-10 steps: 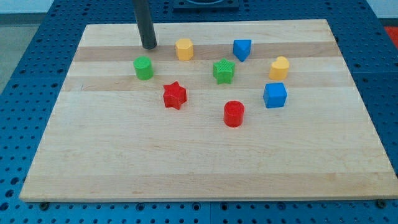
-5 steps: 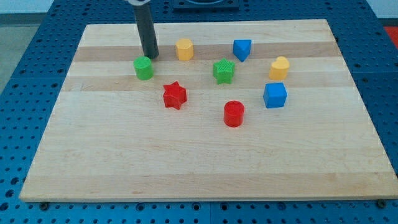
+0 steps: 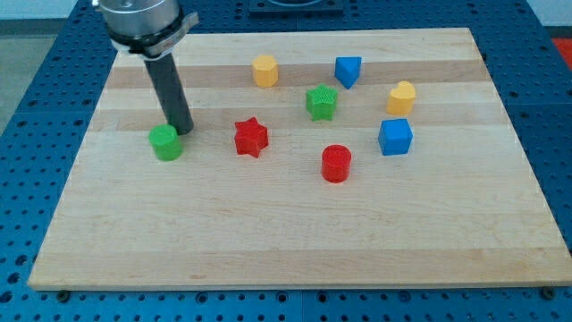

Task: Push the green circle towards bottom left

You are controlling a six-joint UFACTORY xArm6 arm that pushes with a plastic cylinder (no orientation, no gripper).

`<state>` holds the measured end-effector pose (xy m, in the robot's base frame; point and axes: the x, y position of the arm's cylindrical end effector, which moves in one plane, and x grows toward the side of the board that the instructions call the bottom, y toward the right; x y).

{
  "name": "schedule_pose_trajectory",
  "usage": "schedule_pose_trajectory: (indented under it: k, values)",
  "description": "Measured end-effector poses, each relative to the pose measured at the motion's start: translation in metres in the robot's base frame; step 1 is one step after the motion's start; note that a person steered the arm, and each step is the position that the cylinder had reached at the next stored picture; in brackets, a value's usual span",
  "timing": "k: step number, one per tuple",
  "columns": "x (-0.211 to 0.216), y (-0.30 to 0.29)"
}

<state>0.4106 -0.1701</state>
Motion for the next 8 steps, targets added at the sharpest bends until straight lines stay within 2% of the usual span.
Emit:
schedule_pose_trajectory:
  k: [3,6,8]
  values:
    - [0.062,-0.057]
    - [0.107,-0.064]
    - [0.094,-0.053]
